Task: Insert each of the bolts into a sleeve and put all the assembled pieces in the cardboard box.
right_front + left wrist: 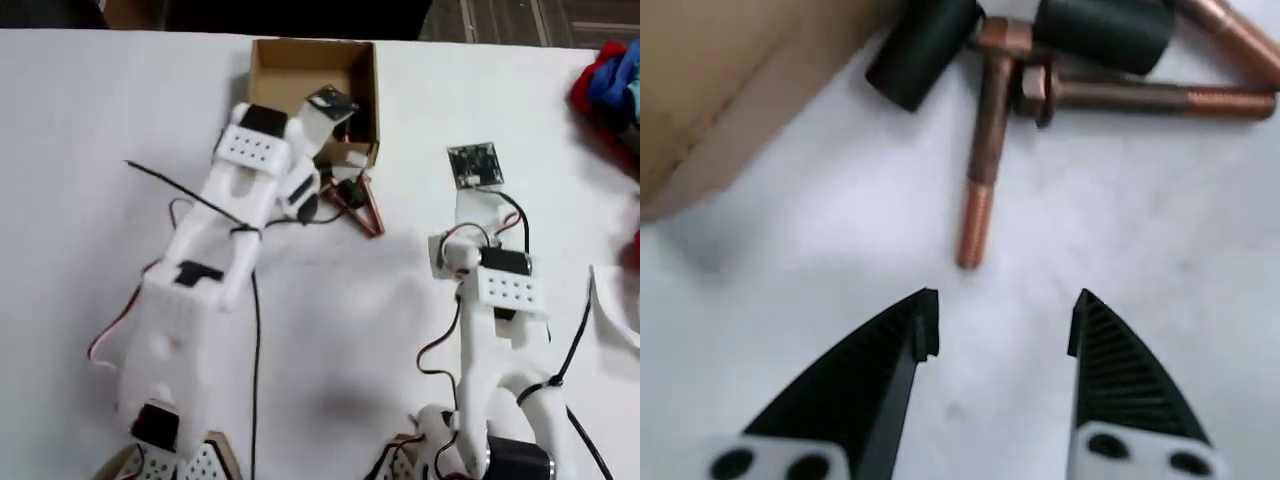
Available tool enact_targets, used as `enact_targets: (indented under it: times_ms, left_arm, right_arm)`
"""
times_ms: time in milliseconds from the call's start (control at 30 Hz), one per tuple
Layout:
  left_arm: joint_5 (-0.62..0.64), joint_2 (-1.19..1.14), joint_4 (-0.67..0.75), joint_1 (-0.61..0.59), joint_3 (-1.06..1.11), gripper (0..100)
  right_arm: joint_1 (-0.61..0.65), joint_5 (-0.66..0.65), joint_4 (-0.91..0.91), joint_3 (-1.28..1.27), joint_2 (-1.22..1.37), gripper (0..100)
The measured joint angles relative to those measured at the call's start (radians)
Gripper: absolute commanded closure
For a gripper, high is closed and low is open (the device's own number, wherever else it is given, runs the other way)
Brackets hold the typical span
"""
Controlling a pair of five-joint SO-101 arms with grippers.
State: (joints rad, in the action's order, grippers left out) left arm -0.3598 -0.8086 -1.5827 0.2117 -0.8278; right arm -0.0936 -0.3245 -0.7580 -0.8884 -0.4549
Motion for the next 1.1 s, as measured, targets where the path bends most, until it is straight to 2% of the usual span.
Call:
enact_targets:
  times_ms: [167, 433, 600, 700, 733, 767, 933, 1100]
  left_arm:
    - [-0.138, -0.201, -0.081, 0.000, -0.315, 77]
    - [-0.160, -0.405, -0.106, 0.000, -0.583, 77]
    - [-0.160, -0.482, -0.081, 0.015, -0.631, 79]
    - [-0.163, -0.506, -0.074, 0.021, -0.644, 96]
    - [-0.163, -0.511, -0.075, 0.026, -0.647, 99]
    - [-0.163, -0.512, -0.075, 0.035, -0.647, 96]
    - [-0.161, -0.516, -0.086, 0.043, -0.651, 98]
    - [-0.161, -0.512, -0.161, 0.040, -0.652, 98]
  right_arm:
    - [0.000, 0.002, 0.002, -0.026, 0.000, 97.6]
    - [0.084, 0.002, 0.005, -0.061, 0.000, 97.6]
    - [0.097, 0.000, 0.005, -0.063, 0.000, 97.6]
    - [0.098, 0.002, 0.006, -0.063, 0.000, 97.6]
    - [0.098, 0.002, 0.008, -0.063, 0.000, 97.6]
    - [0.098, 0.002, 0.008, -0.063, 0.000, 97.6]
    - [0.098, 0.002, 0.021, -0.063, 0.000, 97.6]
    - [0.098, 0.002, 0.026, -0.063, 0.000, 97.6]
